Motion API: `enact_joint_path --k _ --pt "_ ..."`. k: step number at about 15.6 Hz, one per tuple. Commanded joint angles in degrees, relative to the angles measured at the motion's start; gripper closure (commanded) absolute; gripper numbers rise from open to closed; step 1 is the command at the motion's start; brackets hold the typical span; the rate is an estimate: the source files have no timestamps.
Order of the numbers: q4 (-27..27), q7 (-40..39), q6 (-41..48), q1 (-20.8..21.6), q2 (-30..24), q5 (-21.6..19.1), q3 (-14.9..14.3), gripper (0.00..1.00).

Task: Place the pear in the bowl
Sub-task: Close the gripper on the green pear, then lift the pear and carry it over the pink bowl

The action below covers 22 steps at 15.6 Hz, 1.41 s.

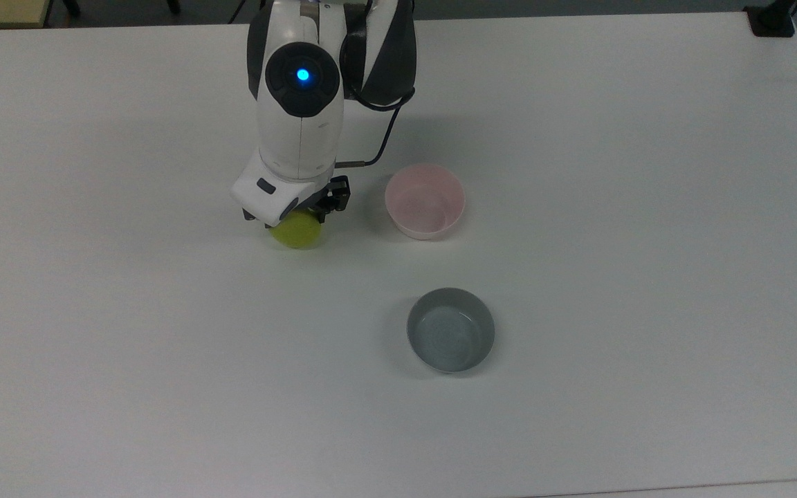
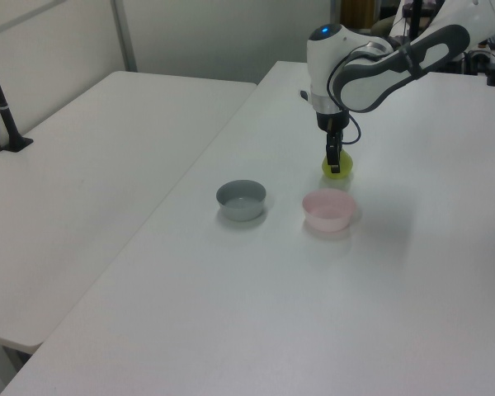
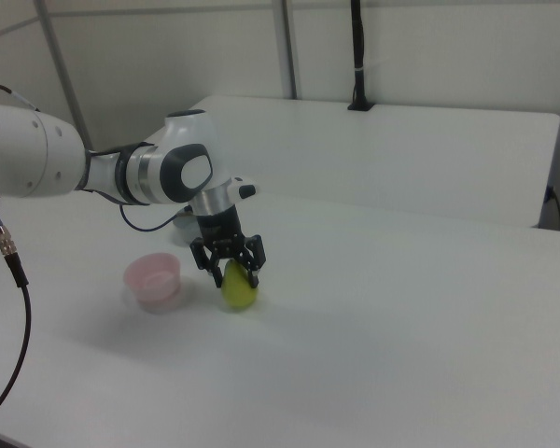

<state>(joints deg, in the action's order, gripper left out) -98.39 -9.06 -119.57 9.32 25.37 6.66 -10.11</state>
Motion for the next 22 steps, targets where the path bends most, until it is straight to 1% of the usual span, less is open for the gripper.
enact_joint_path --k 1,2,4,6,10,12,14,15,18,20,22 --pt "-1.28 -0.96 1.97 0.53 -3.29 -0.24 -0.96 0.72" --pt "-1.19 -0.96 3.19 0.44 -4.35 -0.33 -0.96 0.72" --pt "0.73 -0.96 6.7 0.26 -6.28 -0.59 -0.96 0.72" --pt "3.63 -1.05 10.04 0.09 -7.69 -2.6 -1.14 0.72" --pt "9.87 -2.19 16.72 0.17 -9.89 -4.71 -3.68 0.72" --pt "10.94 -2.28 17.79 0.44 -10.95 -5.07 -4.39 0.72" --pt "10.94 -1.93 17.79 1.05 -11.13 -4.99 -4.3 0.72" --pt "10.94 -1.58 17.7 1.84 -11.04 -5.07 -4.3 0.72" --pt "10.32 2.27 17.35 8.24 -10.78 -5.07 -4.3 0.72" --pt "10.23 3.34 17.44 12.1 -10.95 -5.34 -4.21 0.72" --pt "10.23 5.09 17.26 14.23 -11.13 -6.3 -3.78 0.72"
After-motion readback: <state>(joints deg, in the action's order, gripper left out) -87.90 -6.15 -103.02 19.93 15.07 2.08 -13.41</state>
